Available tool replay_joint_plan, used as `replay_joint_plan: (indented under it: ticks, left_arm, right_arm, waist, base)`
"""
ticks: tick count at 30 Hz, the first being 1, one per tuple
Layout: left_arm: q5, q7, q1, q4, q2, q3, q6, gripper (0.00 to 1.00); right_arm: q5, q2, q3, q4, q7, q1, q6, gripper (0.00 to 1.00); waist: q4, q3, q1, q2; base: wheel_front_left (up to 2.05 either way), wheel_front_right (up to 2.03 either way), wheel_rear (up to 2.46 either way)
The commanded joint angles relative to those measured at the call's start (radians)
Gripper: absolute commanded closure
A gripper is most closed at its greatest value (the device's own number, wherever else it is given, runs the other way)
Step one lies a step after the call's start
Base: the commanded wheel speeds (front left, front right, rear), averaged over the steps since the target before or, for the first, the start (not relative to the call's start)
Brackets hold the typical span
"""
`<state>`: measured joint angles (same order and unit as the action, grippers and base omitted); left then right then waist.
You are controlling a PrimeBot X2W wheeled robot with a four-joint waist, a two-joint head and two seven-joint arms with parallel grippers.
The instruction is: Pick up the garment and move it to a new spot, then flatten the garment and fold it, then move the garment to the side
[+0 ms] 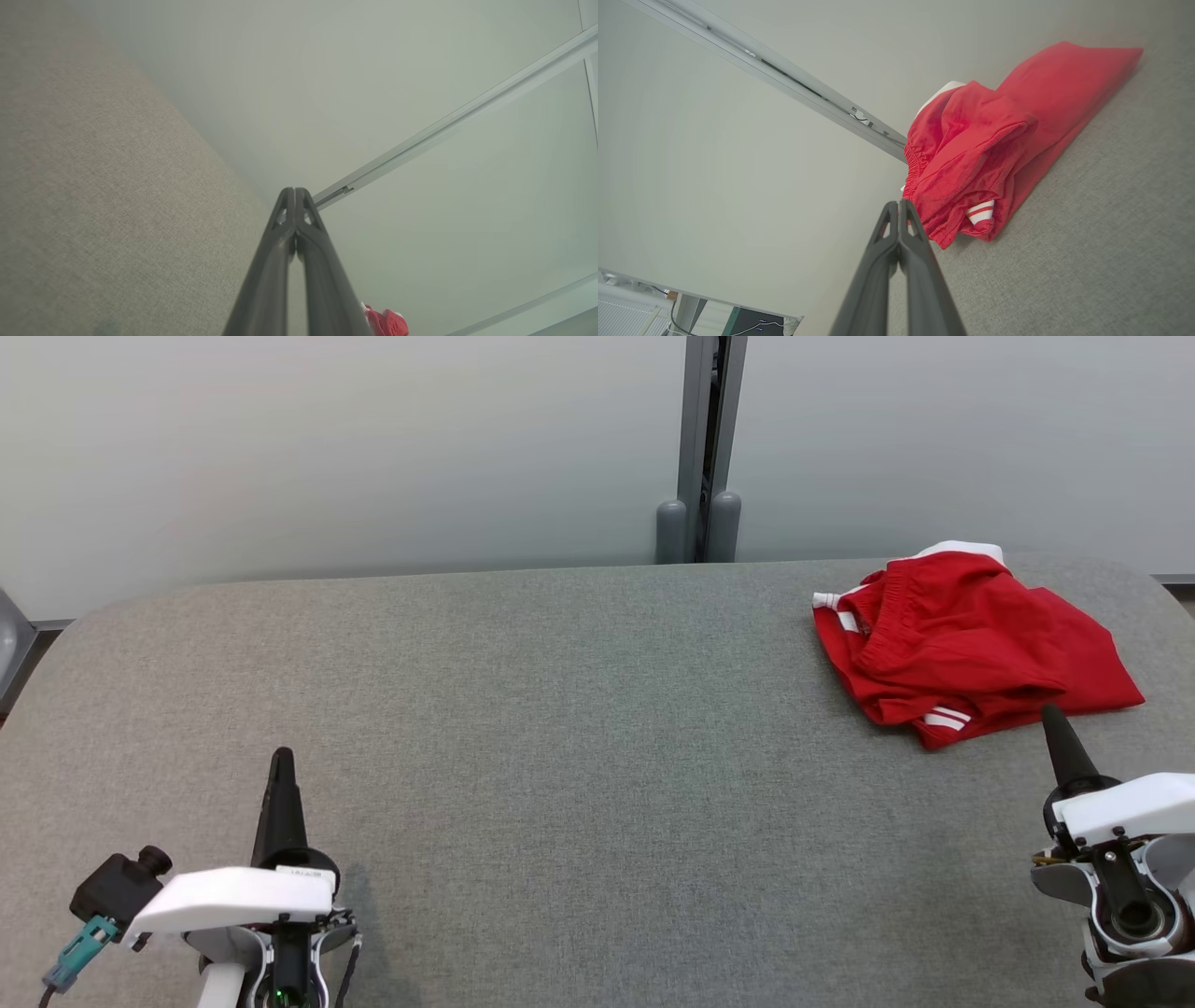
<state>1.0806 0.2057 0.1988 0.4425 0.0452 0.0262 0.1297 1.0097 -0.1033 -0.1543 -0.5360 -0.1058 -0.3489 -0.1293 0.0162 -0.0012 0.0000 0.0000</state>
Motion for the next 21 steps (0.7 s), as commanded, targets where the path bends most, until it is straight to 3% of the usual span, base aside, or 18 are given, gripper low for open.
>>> replay_joint_plan:
  ticks: [1, 21]
  left_arm:
    - [0.027, -0.002, 0.043, -0.005, 0.005, 0.002, 0.001, 1.00]
    - [0.220, -0.015, 0.100, 0.020, 0.006, 0.012, 0.001, 1.00]
  right_arm:
    - [0.025, -0.009, -0.010, -0.002, -0.011, -0.033, -0.002, 1.00]
    - [0.202, -0.009, -0.053, -0.068, -0.093, -0.107, -0.002, 1.00]
  waist:
    - [0.000, 0.000, 0.0000, 0.0000]
    - [-0.004, 0.004, 0.0000, 0.0000]
  base:
    - [0.00, 0.00, 0.00]
    - [0.00, 0.00, 0.00]
